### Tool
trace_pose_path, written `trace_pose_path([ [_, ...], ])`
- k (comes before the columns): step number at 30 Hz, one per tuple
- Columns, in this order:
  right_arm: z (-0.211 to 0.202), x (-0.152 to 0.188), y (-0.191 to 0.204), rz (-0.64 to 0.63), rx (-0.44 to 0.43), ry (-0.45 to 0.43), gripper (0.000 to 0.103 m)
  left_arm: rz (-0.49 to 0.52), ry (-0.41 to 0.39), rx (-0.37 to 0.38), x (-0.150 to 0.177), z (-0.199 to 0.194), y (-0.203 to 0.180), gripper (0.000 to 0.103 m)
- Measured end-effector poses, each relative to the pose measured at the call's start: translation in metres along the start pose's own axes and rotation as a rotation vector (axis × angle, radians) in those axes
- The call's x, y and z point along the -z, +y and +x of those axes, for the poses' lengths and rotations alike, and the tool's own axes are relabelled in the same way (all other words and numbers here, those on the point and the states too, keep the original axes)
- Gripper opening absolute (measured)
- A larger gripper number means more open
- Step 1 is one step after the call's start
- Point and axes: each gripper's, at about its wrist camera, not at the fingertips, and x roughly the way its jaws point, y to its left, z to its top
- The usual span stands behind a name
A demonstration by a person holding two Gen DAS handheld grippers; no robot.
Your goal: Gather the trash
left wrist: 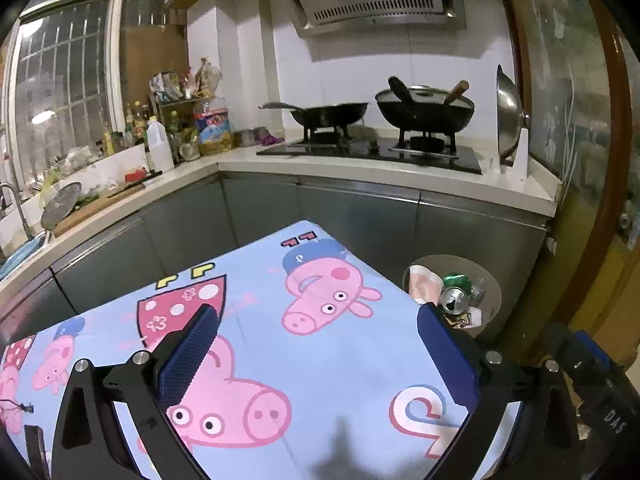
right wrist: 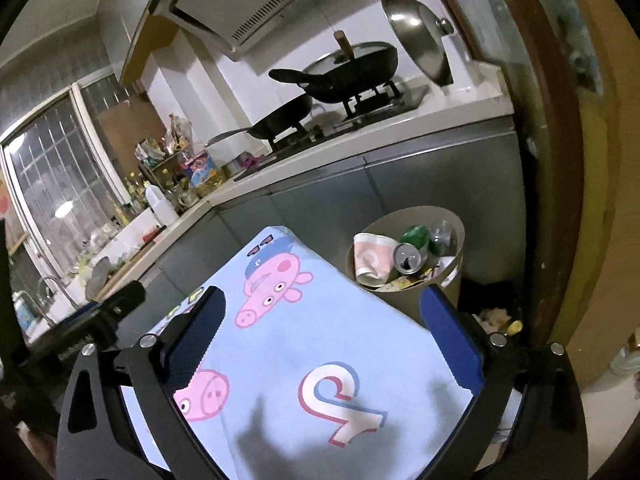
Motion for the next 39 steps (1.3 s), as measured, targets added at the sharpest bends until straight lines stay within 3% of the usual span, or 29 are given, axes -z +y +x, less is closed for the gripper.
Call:
trace_pose_path([
  [4,-0.007,0.005,0.008,-0.033,0.021,0.001,0.097,-0.002,-0.019,-0.010,0.004,-0.013,0.006,0.099],
  [17,-0.047,0.014,0.022,-0.018,0.033,-0.121,0.097,-0.009,-0.048,-0.024,0.012,-0.040,0.018,0.099],
  [39,-0.057,0.020,0.034,-0.059,0.017,-0.115,0.097,-0.021,-0.101,-0.026,0.018,-0.065,0.026,0.099],
])
